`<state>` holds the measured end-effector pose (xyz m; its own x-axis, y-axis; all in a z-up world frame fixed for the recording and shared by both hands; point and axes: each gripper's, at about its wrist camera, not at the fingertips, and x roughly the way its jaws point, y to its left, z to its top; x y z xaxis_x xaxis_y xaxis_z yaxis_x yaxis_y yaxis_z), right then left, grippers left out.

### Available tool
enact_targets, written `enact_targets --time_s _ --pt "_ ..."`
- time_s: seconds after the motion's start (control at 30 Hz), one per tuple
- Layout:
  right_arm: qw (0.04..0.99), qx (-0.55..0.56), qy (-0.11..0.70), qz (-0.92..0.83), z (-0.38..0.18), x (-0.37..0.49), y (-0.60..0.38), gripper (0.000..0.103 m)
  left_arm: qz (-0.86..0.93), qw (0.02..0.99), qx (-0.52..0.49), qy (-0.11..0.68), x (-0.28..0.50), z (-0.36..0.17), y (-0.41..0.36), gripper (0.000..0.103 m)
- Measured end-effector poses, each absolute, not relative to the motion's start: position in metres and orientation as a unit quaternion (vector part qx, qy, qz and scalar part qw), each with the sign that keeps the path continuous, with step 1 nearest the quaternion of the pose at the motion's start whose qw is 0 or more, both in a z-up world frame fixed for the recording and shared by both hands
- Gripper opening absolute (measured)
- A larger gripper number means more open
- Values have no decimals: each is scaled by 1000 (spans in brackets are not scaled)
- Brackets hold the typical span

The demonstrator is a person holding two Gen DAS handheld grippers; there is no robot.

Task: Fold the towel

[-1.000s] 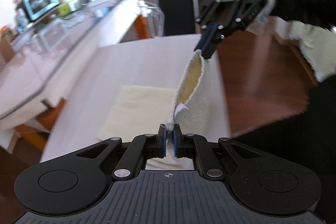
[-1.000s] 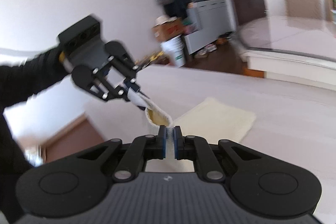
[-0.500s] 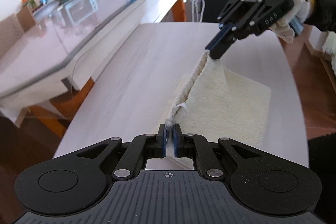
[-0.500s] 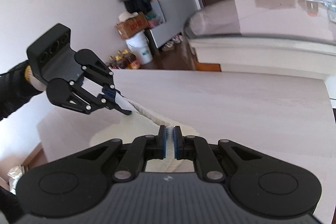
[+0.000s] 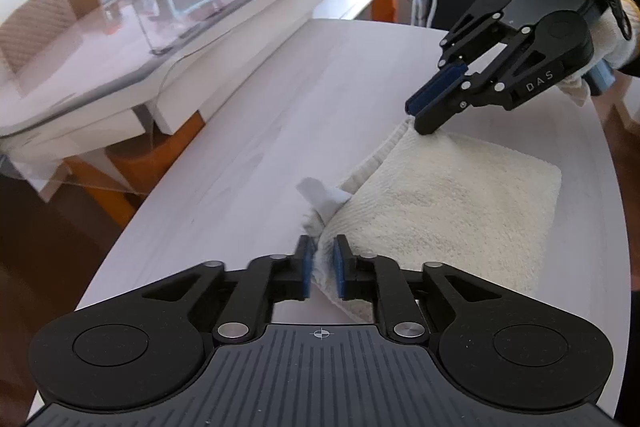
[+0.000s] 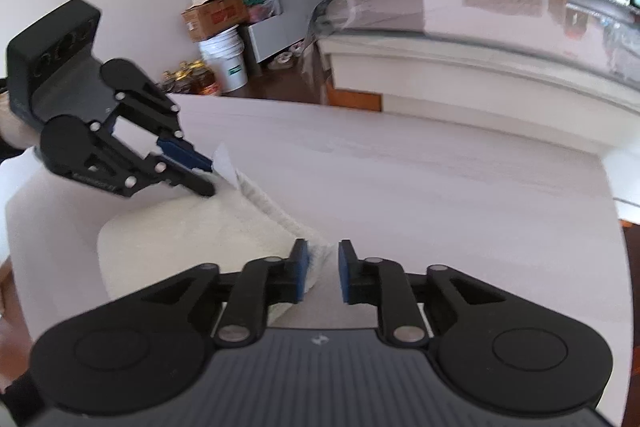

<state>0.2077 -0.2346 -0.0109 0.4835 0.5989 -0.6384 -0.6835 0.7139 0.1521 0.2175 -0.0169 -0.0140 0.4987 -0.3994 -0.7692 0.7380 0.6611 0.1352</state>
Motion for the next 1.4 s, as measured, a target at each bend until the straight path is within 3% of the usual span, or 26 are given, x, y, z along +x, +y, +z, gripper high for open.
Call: enact_targets --time_s 0.03,0.1,0.2,0.33,0.43,0.83,1.4 --pt "866 -63 335 366 -6 203 -236 21 -331 840 227 365 216 -13 -15 49" --pt "873 -60 324 360 2 193 -239 21 -320 851 206 362 211 -7 -8 58" --pt "880 -61 319 346 10 171 -239 22 -295 869 173 358 197 3 2 63" --pt "886 -61 325 326 5 135 -232 26 -251 895 120 348 167 13 6 85" --pt "889 -42 329 314 0 118 -228 26 -210 912 106 335 146 13 -4 93" --pt "900 -82 328 275 -10 99 -198 26 -94 932 51 347 125 -20 -20 96" --pt "891 -132 312 302 -21 116 -178 29 -52 931 58 356 120 -32 -20 99"
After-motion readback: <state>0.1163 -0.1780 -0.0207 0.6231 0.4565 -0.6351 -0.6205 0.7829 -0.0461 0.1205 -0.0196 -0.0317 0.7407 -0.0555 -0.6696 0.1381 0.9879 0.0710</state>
